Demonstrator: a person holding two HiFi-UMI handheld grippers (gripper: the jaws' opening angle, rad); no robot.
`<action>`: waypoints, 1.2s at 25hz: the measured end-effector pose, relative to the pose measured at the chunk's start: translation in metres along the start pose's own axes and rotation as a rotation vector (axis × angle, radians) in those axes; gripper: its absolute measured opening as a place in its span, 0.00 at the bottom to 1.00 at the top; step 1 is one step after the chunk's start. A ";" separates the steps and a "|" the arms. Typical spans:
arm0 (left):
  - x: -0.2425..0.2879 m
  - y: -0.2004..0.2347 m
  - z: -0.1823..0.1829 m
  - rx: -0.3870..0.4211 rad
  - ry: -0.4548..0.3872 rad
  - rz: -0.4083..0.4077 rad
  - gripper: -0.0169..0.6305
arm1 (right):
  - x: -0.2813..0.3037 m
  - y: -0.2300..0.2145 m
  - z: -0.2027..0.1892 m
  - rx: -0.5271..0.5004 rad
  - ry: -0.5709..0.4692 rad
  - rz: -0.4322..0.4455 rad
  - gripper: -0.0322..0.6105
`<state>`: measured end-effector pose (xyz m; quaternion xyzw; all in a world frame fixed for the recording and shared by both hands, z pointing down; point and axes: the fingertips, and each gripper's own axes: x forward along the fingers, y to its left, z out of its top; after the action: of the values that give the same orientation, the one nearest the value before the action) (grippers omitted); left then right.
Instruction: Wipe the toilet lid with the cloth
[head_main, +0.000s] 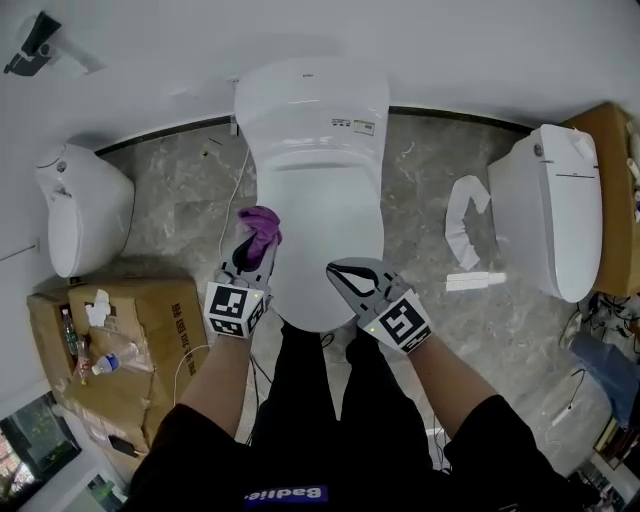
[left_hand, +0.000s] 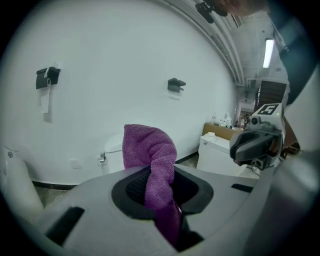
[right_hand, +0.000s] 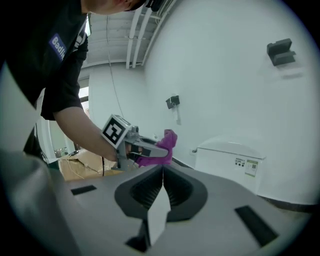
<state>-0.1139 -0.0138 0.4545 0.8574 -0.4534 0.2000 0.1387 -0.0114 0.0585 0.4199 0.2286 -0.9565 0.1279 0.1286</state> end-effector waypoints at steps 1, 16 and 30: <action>0.012 0.011 -0.010 0.007 0.019 -0.005 0.15 | 0.005 -0.002 -0.004 0.009 0.007 -0.009 0.10; 0.162 0.110 -0.136 0.247 0.461 -0.207 0.15 | 0.064 -0.024 0.011 0.140 -0.019 -0.093 0.10; 0.230 0.011 -0.134 0.346 0.646 -0.291 0.15 | -0.046 -0.050 0.022 0.272 -0.171 -0.211 0.10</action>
<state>-0.0354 -0.1303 0.6810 0.8164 -0.2199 0.5111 0.1545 0.0475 0.0273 0.3946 0.3530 -0.9085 0.2221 0.0275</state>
